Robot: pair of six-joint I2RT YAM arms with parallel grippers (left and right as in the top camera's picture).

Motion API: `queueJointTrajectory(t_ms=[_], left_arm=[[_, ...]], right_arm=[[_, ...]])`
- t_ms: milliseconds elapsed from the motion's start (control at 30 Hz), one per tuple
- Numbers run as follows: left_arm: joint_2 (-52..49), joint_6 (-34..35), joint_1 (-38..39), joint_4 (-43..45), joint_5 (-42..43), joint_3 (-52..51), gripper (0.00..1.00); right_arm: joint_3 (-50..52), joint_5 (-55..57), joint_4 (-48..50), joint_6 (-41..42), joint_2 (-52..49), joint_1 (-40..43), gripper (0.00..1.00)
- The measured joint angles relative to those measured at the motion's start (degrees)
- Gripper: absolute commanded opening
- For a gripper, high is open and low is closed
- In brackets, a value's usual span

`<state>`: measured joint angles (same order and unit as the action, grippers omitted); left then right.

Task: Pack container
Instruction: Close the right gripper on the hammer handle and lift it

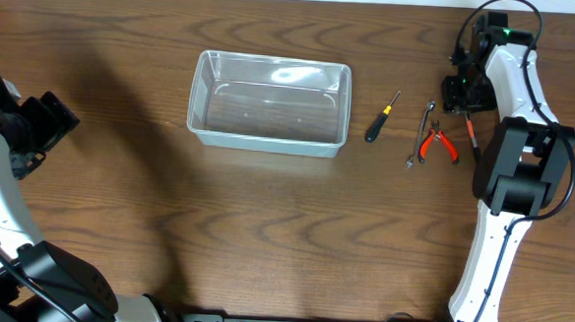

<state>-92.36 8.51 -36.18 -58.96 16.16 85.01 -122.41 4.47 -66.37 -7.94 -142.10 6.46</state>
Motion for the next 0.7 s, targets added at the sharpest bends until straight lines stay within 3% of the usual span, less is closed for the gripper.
queueJointTrajectory(t_ms=[533,700], left_arm=[[0.0,0.0,0.0,0.0,0.0,0.0,0.91],[0.0,0.0,0.0,0.0,0.0,0.0,0.91]], right_arm=[[0.0,0.0,-0.8,0.1,0.0,0.9,0.34],[0.0,0.0,-0.9,0.1,0.0,1.0,0.21]])
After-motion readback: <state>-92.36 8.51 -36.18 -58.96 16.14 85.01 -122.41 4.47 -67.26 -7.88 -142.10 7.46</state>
